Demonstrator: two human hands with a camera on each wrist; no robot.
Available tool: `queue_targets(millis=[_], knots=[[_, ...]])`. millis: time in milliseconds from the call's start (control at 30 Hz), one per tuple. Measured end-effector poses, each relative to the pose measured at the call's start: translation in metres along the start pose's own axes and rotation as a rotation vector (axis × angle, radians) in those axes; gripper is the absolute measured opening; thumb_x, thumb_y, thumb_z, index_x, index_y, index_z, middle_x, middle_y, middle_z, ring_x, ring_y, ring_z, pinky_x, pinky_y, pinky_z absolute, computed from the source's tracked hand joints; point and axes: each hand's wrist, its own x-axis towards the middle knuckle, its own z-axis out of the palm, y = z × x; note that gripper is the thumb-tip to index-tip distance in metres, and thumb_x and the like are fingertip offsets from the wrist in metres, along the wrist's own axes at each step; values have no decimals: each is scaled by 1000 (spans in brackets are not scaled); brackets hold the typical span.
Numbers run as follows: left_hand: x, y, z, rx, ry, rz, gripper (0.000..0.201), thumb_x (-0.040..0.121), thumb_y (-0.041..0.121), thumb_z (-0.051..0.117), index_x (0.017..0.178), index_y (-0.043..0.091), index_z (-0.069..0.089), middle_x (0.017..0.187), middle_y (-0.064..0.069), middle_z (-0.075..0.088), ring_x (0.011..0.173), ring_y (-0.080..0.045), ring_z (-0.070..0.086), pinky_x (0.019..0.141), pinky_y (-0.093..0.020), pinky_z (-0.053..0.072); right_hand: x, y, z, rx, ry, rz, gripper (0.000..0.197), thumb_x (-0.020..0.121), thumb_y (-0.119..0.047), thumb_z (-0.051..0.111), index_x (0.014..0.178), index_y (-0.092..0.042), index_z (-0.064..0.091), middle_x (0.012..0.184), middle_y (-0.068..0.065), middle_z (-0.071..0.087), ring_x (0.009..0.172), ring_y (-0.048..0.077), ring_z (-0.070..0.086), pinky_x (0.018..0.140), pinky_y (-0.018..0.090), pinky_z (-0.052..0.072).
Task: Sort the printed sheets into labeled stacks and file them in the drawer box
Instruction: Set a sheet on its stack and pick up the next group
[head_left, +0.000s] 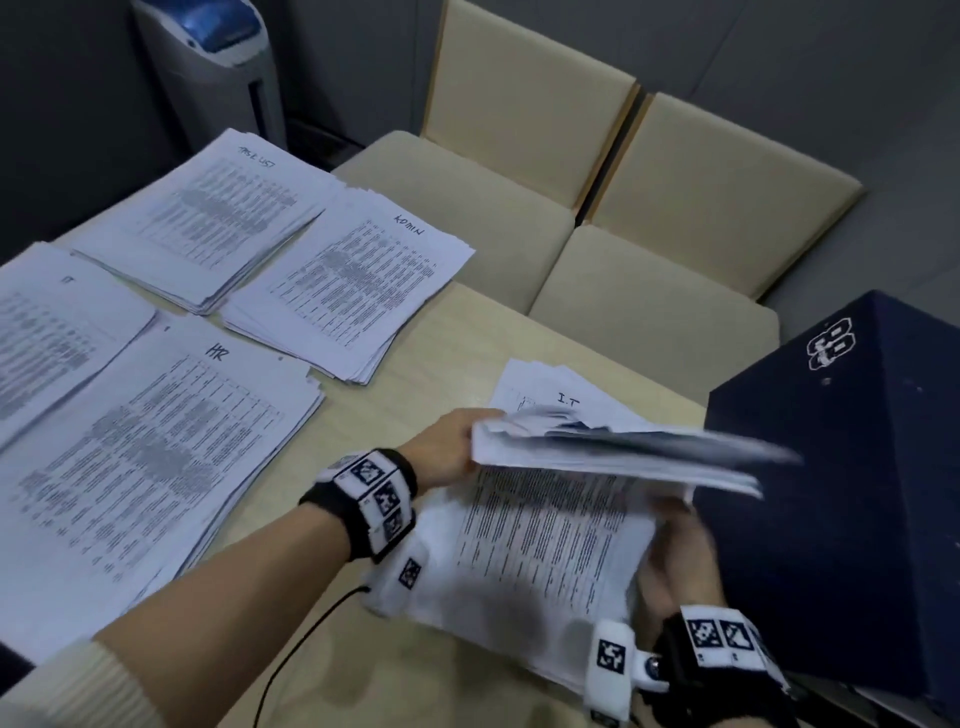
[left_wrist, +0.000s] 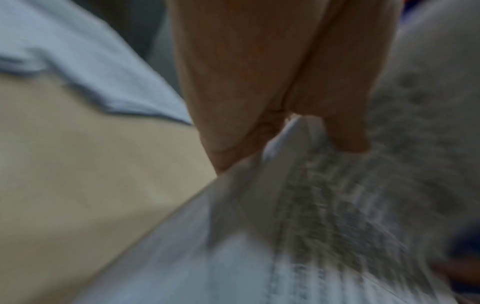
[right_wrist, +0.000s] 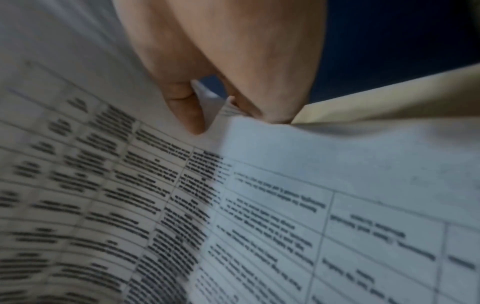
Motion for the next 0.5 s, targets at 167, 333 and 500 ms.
queue_targets(millis=[167, 333, 500], knots=[[-2, 64, -4, -122, 187, 118, 48, 91, 50, 63, 93, 3, 72, 94, -20, 73, 88, -37, 69, 90, -53, 54, -47, -37, 53, -83, 1, -322, 14, 93, -19, 65, 103, -11, 63, 93, 0, 71, 79, 1, 71, 66, 17, 57], [-23, 101, -14, -268, 309, 299, 24, 88, 32, 72, 103, 14, 70, 102, -9, 74, 97, -22, 70, 81, -34, 60, -82, -63, 77, -130, 21, -656, 22, 91, -26, 69, 110, -15, 69, 103, -4, 74, 100, 8, 69, 87, 25, 53], [-23, 77, -20, -231, 343, 274, 62, 71, 44, 86, 121, 20, 58, 113, -1, 71, 103, -15, 70, 85, -36, 60, -82, -40, 66, -235, 33, -673, 23, 87, -11, 71, 110, -11, 66, 102, -1, 73, 91, 6, 70, 89, 33, 56]])
